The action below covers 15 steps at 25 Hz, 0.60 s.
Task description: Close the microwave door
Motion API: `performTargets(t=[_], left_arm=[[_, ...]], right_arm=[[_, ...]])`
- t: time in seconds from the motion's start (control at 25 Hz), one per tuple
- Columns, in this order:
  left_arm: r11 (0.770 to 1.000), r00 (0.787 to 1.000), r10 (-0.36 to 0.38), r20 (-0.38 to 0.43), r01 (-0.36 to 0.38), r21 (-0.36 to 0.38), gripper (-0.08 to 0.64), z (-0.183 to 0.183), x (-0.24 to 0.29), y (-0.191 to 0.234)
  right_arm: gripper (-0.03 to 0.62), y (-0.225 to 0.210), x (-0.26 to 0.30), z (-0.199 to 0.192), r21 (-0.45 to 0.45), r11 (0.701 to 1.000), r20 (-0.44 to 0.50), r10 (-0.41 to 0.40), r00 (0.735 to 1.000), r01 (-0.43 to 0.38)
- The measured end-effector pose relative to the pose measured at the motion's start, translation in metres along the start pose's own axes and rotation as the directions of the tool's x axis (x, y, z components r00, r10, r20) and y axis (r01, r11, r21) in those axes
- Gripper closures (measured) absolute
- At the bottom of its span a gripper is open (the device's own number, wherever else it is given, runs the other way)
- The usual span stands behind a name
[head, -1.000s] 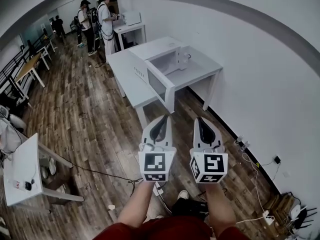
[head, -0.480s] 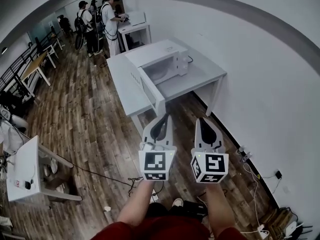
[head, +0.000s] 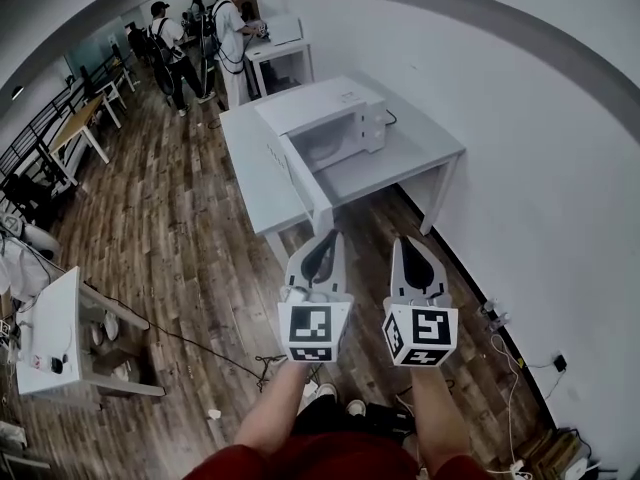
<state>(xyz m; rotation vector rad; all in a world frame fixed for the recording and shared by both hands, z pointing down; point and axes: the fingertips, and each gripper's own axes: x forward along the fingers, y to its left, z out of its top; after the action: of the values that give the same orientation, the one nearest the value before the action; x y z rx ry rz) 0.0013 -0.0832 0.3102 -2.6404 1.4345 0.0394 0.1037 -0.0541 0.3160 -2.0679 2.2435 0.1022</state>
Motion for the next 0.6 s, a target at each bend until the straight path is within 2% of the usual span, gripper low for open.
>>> performTargets(t=[0.24, 0.6], left_arm=[[0.999, 0.999, 0.042, -0.028, -0.043, -0.025, 0.534, -0.020, 0.011, 0.030], [0.998, 0.997, 0.049, -0.066, -0.050, -0.025, 0.532, -0.051, 0.023, 0.055]], right_arm=[[0.565, 0.007, 0.023, -0.011, -0.010, 1.000, -0.033, 0.023, 0.999, -0.023], [0.565, 0.021, 0.051, -0.032, -0.013, 0.999, -0.075, 0.043, 0.996, -0.044]])
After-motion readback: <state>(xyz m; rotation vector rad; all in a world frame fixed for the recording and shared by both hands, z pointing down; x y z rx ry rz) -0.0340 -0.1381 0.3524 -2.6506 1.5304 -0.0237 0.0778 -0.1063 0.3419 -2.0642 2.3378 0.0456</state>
